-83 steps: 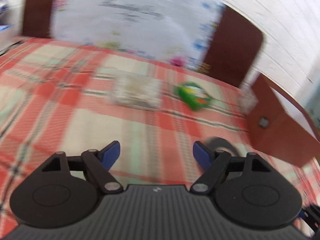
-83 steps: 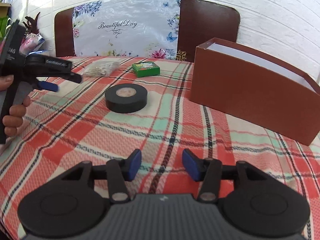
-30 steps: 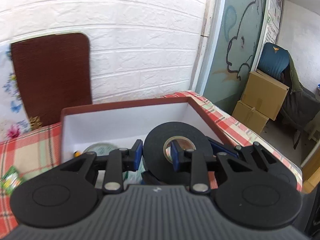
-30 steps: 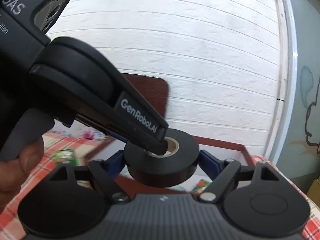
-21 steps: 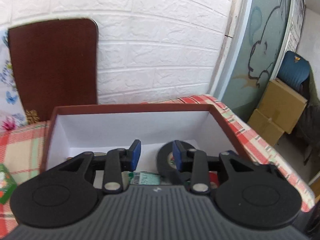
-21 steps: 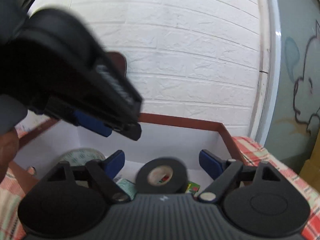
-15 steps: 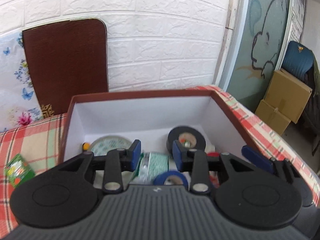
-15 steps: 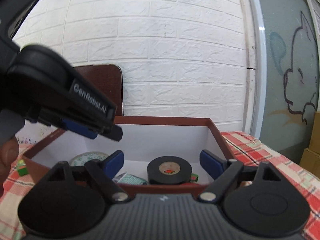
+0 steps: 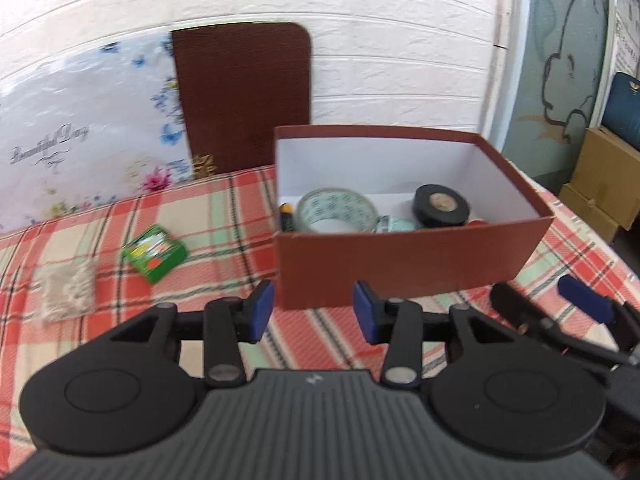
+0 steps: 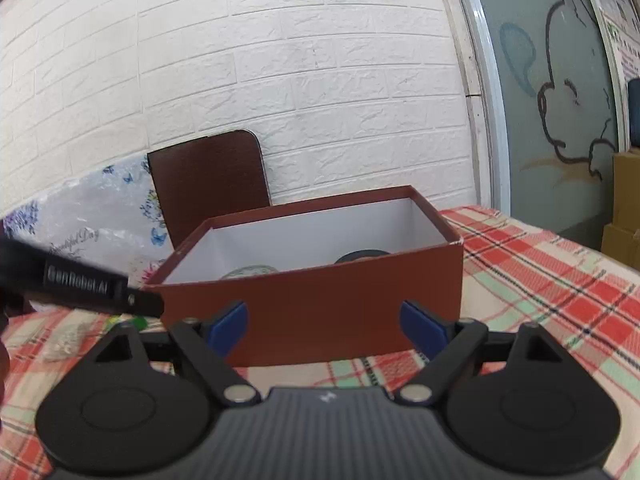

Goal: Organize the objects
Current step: 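Move the right gripper back to the bag of cotton swabs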

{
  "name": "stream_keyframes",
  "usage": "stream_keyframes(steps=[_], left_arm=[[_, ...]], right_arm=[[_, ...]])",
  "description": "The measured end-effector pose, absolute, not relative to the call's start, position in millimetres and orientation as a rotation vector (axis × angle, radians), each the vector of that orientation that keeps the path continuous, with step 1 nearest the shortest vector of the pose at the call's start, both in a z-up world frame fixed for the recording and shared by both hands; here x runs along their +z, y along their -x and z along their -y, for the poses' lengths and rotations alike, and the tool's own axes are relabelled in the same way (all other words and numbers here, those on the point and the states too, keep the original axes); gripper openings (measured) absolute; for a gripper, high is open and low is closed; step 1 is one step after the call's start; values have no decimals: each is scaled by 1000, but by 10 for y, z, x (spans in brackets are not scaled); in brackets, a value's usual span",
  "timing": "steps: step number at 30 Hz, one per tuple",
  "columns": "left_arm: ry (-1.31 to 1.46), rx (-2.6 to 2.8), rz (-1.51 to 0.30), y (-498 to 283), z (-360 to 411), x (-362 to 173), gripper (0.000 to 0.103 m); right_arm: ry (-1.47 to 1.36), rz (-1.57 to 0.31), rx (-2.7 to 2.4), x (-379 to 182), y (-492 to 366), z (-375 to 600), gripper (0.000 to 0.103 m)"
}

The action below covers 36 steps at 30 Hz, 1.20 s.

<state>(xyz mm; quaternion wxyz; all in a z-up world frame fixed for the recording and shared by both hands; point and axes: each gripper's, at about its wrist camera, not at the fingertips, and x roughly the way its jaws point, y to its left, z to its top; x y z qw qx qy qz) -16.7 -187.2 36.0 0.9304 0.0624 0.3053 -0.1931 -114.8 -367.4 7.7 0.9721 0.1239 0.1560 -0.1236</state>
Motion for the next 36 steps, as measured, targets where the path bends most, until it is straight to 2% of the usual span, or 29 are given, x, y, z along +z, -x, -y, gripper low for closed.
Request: stream_keyframes(steps=[4,9,27,36], left_arm=[[-132,-332,-623,245,1677,322,58],[-125,-279,-613,313,1493,278,64],[-128,-215,-622,341,1148,50,79],[-115,-196,-645,242,944,-69,83]], right_arm=[[-289,-322,-219,141,1249,3573,86],[-328,-333,-204,198,1357,3463,86],[-298,-410,-153,174,1359,3079,86],[-263,-450,-122,119,1241,2872,87]])
